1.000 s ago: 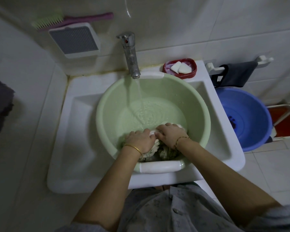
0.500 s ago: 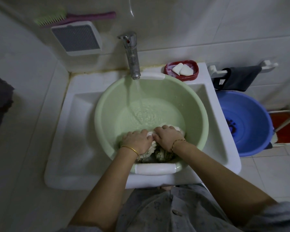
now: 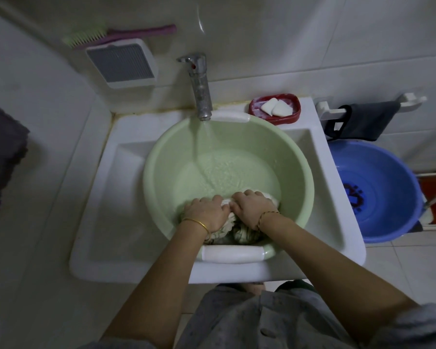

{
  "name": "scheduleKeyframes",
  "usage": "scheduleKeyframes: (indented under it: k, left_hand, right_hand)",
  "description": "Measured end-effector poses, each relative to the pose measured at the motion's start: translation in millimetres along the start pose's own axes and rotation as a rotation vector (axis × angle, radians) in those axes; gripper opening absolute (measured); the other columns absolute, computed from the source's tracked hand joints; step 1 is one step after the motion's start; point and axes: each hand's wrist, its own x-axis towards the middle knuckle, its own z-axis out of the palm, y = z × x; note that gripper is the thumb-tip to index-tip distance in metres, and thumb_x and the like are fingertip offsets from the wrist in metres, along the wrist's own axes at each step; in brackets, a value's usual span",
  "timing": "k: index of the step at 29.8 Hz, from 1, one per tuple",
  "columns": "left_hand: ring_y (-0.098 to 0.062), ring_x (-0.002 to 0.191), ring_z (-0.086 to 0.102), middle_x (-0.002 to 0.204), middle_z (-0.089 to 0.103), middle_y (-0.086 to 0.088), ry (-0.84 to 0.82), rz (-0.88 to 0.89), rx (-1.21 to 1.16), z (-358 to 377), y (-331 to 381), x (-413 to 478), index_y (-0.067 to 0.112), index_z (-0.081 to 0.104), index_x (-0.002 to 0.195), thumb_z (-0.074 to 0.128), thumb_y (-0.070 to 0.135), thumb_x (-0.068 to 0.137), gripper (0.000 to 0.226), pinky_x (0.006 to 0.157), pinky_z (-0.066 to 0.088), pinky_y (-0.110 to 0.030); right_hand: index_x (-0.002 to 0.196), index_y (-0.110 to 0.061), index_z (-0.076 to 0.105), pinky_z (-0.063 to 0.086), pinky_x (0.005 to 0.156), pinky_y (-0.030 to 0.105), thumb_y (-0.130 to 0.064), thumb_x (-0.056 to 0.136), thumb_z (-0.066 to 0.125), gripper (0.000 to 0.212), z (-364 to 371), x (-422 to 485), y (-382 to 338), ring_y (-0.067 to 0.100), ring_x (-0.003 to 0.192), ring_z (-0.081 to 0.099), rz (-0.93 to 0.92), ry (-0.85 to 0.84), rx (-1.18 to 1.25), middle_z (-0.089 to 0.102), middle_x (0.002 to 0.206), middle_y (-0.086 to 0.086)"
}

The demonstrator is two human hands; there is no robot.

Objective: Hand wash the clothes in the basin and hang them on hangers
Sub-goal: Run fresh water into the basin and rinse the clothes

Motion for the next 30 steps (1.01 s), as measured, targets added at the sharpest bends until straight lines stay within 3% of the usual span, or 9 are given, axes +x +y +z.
scheduleKeyframes:
  k: [30]
  left_hand:
    - [-0.035,0.123,0.043,0.135,0.048,-0.017,-0.002,-0.048,0.035,-3.4,8.1,-3.5,0.022,0.040,0.135,0.021,0.046,0.098,0.048,0.101,0.031,-0.042]
  right_hand:
    - [0.129,-0.013,0.048,0.038,0.095,0.041,-0.041,0.101,0.029,0.044,2.6,-0.1,3.3,0.033,0.120,0.044,0.001,0.024,0.016,0.049,0.129,0.014]
